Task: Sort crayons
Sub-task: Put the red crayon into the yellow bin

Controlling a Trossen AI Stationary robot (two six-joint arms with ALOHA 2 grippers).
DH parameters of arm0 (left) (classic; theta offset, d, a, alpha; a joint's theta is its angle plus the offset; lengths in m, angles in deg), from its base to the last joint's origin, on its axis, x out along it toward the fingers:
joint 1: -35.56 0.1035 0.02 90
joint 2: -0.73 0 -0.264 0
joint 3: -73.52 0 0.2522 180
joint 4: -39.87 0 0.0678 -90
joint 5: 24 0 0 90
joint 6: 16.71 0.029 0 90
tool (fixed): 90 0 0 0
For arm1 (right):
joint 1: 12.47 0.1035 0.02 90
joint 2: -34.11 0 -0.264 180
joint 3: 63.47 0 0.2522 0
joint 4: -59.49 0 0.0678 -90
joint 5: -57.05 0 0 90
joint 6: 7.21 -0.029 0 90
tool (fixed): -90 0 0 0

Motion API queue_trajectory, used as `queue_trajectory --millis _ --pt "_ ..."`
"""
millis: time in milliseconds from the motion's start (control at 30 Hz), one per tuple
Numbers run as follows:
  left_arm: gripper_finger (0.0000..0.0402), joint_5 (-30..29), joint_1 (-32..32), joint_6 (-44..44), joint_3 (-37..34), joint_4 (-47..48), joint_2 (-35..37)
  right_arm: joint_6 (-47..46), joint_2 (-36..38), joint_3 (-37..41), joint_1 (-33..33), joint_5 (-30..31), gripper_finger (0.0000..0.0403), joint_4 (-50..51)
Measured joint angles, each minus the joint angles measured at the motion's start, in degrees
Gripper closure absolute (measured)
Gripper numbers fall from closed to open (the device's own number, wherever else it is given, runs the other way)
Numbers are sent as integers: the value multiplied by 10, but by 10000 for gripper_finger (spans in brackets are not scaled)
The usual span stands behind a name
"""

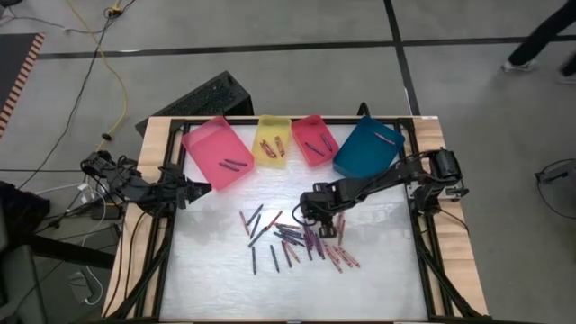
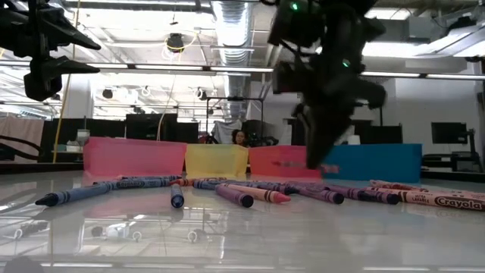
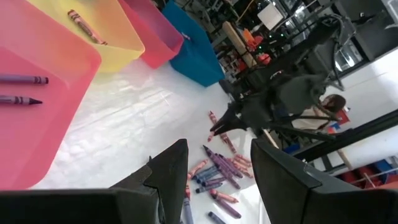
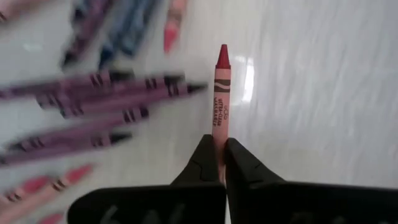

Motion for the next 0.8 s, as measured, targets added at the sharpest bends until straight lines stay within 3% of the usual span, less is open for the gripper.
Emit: queue_trajectory --millis 267,467,667,800 --pt "236 -1 0 1 0 0 0 13 0 -88 -41 24 399 -10" --pt "236 0 0 -19 0 0 0 10 1 -116 -99 23 399 -75" --pt "236 -7 0 -13 0 0 0 -123 1 -116 -173 24 399 -185" --pt "236 -35 0 0 0 1 0 -154 -1 -116 -212 38 400 -265"
